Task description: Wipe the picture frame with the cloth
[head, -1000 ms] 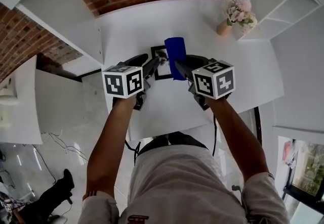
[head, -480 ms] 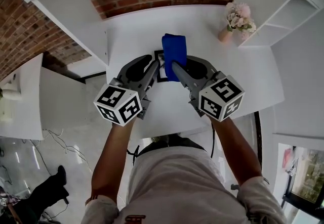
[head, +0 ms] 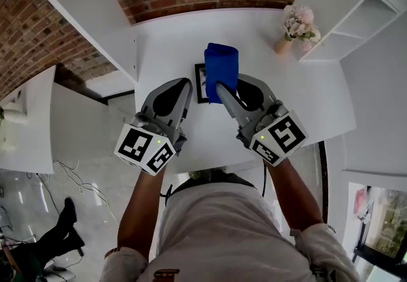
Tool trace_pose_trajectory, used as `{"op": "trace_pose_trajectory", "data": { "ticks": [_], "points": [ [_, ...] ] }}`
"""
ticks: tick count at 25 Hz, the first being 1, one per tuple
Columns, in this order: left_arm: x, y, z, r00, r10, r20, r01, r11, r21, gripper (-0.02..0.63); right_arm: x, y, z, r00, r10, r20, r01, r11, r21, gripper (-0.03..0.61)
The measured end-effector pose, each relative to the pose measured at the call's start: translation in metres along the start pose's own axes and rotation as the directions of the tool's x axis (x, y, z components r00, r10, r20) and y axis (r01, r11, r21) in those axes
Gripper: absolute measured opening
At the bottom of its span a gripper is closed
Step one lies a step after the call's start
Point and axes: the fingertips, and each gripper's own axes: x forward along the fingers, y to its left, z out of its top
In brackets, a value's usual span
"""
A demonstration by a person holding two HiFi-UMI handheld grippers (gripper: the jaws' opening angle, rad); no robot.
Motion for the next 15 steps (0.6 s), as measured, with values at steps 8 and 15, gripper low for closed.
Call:
{"op": "trace_pose_trajectory", "data": {
  "ticks": [8, 15],
  "points": [
    [-0.001, -0.015, 0.004, 0.999, -0.027, 0.020, 0.026, 0.997, 0.075, 0.000, -0.009, 0.012, 0.001, 0.999, -0.004, 0.042, 0.005, 1.000, -0.017, 0.069],
    [0.004, -0.020, 0.008, 0.999, -0.042, 0.032, 0.039, 0.995, 0.090, 0.000, -0.010, 0.017, 0.000, 0.999, -0.005, 0.037, 0.007, 0.998, -0.060, 0.067]
  ]
}}
